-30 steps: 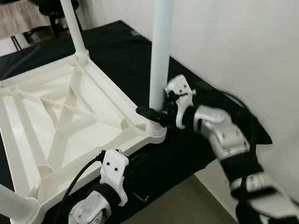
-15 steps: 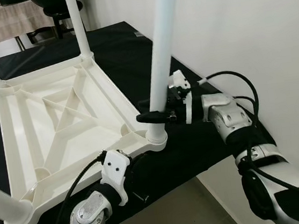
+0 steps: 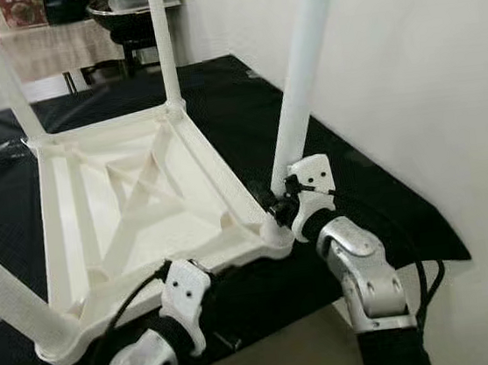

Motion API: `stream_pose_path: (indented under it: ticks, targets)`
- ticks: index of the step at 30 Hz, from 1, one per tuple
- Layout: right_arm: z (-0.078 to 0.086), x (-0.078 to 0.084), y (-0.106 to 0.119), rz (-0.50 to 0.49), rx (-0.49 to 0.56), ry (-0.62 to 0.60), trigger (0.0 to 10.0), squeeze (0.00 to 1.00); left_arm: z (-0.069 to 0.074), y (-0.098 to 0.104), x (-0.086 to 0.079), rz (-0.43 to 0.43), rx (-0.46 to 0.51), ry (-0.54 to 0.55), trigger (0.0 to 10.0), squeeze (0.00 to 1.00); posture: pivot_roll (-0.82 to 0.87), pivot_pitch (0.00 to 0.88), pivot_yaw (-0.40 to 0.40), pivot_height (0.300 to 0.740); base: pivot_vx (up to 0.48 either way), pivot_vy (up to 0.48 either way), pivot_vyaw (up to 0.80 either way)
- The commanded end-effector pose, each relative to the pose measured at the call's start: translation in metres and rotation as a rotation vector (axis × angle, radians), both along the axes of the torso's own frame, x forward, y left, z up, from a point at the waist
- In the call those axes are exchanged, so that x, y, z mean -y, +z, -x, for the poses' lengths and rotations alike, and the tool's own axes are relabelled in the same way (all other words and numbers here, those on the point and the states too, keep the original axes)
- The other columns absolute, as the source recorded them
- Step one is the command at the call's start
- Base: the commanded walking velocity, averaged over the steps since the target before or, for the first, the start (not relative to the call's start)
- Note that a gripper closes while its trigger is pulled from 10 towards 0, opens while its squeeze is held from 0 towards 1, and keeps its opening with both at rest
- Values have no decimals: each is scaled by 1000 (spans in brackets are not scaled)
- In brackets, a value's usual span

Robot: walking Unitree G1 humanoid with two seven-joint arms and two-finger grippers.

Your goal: Building children table

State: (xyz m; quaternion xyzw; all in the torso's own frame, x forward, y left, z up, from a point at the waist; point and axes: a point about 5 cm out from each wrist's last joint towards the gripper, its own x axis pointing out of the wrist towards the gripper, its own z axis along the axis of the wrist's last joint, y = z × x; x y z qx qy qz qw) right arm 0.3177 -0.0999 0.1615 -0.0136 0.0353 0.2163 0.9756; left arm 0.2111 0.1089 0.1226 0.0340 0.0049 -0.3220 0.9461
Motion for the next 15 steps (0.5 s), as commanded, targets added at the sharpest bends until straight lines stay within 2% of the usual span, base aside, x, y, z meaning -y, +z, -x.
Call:
stream_pose_path:
  ticks: [1,2,3,4,5,6,7,10,11,15]
  targets:
    - [0,7,-38,56,-185,-31,0,0,-1,-1,-2,-20,-5,3,10000,0,48,107,-44,740,0,0,0]
    - [-2,-3,-33,43,-170,59,10000,471,-1,-1,-3,-19,0,18,10000,0,48,107,-44,740,0,0,0]
    - [-2,-3,-33,43,-170,59,10000,471,-1,-1,-3,-19,0,18,10000,0,48,107,-44,740,0,0,0]
    - [-4,-12,-27,33,-154,127,10000,898,-2,-1,-4,-18,3,37,10000,0,55,104,-44,740,0,0,0]
    - [-4,-12,-27,33,-154,127,10000,898,-2,-1,-4,-18,3,37,10000,0,55,104,-44,740,0,0,0]
    - [-8,-15,-21,-6,-131,203,10000,1000,-2,-1,-4,-18,3,38,10000,0,59,102,-47,740,0,0,0]
    - [-15,-15,-13,-45,-92,257,10000,1000,-3,-1,-3,-18,3,37,10000,0,59,99,-48,740,0,0,0]
    - [-18,-12,12,-117,-11,365,10000,996,-3,0,-1,-14,0,33,10000,0,56,95,-48,740,0,0,0]
    - [-18,-9,16,-118,1,395,10000,706,-3,0,-1,-12,-1,31,10000,0,56,94,-49,740,0,0,0]
    - [-20,-6,19,-113,11,425,10000,706,-4,0,0,-9,-2,29,10000,0,54,91,-51,740,0,0,0]
